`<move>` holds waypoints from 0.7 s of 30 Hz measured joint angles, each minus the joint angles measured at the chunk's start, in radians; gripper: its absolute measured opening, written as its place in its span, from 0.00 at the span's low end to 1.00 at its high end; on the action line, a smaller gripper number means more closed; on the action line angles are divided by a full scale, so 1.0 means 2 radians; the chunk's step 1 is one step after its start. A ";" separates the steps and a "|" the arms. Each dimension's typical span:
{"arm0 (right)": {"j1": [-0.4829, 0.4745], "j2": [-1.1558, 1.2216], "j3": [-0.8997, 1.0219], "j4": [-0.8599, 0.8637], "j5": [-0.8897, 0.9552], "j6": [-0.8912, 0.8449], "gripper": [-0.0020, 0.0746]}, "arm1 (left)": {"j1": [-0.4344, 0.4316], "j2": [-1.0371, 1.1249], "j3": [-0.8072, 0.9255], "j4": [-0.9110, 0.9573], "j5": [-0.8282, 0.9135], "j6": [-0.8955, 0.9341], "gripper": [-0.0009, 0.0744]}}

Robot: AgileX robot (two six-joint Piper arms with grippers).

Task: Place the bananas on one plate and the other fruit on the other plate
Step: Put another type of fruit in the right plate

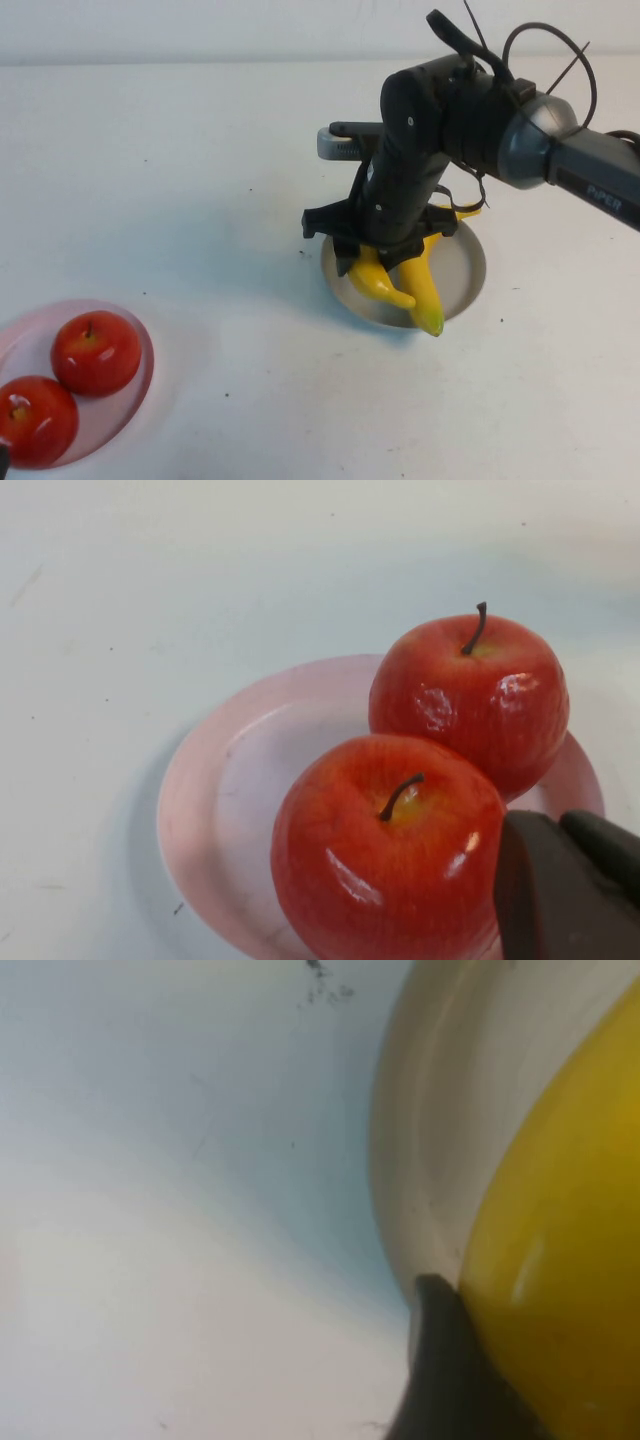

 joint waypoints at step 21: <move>0.000 -0.014 0.006 0.011 0.003 -0.001 0.55 | 0.000 0.000 0.000 0.000 0.000 0.000 0.01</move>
